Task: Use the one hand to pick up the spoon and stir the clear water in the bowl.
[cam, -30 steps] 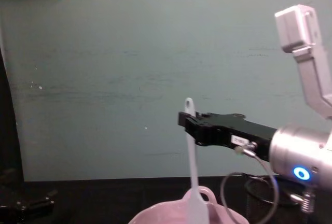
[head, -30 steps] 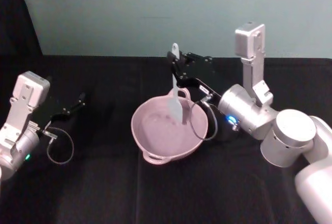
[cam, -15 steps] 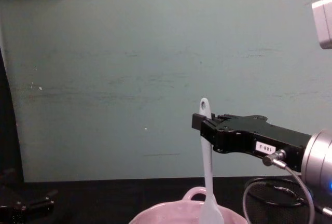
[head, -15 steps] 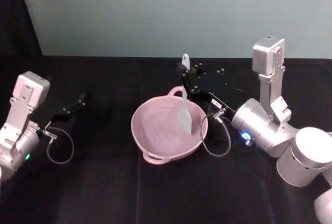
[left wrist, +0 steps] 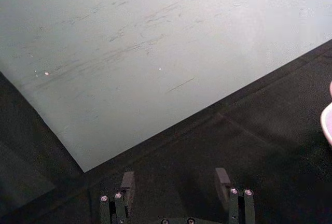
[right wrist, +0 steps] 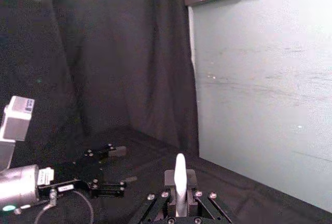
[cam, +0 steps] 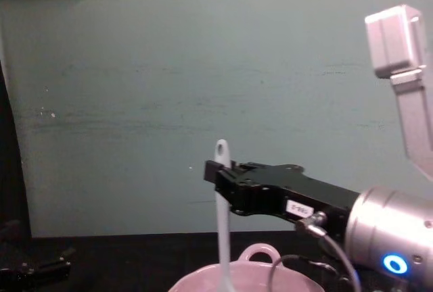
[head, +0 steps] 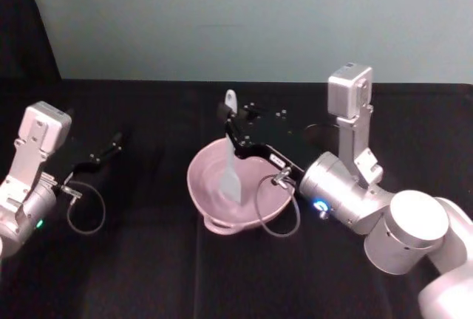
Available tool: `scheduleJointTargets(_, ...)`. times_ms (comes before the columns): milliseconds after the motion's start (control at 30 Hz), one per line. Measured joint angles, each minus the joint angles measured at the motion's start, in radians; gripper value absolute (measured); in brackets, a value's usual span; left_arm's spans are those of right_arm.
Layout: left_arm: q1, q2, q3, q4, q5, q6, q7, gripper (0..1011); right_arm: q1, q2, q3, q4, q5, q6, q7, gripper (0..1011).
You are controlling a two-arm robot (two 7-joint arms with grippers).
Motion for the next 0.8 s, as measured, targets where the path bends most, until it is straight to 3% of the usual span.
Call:
scheduleJointTargets(333,0.000,0.000,0.000,0.000,0.000,0.000,0.000,1011,0.069,-0.055,-0.028,0.082,-0.003,-0.007,0.004,114)
scheduleJointTargets(500,0.000,0.000,0.000,0.000,0.000,0.000,0.000,1011,0.112,-0.075,-0.018,0.141,-0.002,-0.010,-0.001,114)
scheduleJointTargets(800,0.000,0.000,0.000,0.000,0.000,0.000,0.000,1011,0.144,-0.074,0.008,0.189,-0.003,-0.016,-0.014,114)
